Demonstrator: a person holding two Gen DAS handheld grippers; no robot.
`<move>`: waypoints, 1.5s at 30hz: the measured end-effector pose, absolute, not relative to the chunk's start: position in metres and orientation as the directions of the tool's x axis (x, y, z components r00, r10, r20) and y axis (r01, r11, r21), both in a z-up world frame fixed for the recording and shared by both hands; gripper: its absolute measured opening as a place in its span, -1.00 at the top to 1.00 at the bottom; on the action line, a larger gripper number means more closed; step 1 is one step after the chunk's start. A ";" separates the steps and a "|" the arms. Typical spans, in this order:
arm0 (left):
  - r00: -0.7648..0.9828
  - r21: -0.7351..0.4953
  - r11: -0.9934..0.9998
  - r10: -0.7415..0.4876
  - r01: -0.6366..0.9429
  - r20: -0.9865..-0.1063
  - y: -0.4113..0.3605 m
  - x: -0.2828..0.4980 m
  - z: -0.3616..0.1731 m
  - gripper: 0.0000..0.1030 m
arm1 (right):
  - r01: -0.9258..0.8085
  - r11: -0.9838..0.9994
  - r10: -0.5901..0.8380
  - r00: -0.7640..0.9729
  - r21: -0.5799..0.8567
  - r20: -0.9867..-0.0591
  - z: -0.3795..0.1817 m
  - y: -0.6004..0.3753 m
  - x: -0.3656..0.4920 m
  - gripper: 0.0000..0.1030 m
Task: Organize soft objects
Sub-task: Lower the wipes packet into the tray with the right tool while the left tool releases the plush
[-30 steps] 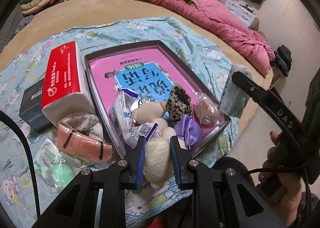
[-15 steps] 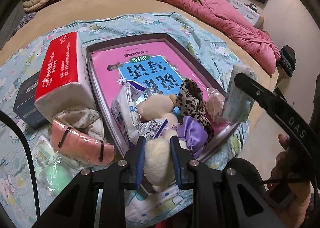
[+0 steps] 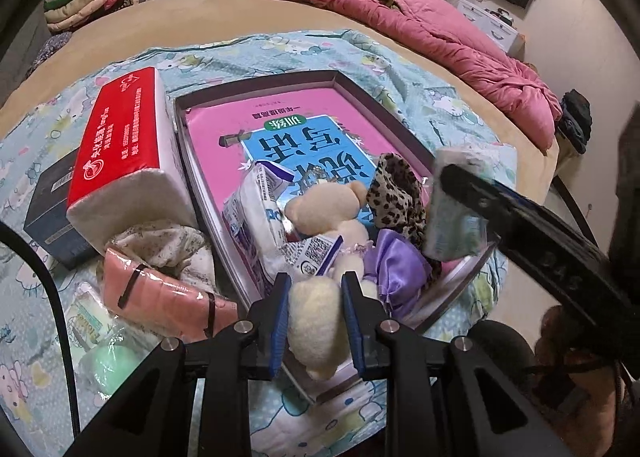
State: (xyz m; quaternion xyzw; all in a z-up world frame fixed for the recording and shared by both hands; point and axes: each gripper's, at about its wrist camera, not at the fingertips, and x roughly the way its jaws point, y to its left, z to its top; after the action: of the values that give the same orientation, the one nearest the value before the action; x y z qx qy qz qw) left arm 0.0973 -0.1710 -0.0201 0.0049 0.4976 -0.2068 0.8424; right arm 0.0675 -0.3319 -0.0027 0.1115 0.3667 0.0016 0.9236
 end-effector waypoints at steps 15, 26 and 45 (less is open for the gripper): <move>0.396 -0.232 0.909 -0.366 0.347 -0.842 -0.160 0.089 -0.025 0.48 | 0.050 0.984 0.089 0.685 0.168 -0.723 -0.021 -0.319 0.077 0.05; 0.389 -0.238 0.907 -0.370 0.346 -0.844 -0.160 0.088 -0.026 0.48 | 0.048 0.984 0.087 0.705 0.169 -0.704 -0.017 -0.319 0.075 -0.08; 0.393 -0.224 0.917 -0.349 0.331 -0.851 -0.159 0.087 -0.015 0.44 | 0.097 0.958 0.083 0.806 0.269 -0.586 0.011 -0.344 0.055 -0.49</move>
State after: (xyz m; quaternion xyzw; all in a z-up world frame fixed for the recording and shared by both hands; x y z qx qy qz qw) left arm 0.0872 -0.1587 -0.0152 -0.0089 0.5119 -0.2038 0.8345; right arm 0.0551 -0.3442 0.0108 0.1446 0.3112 -0.0039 0.9393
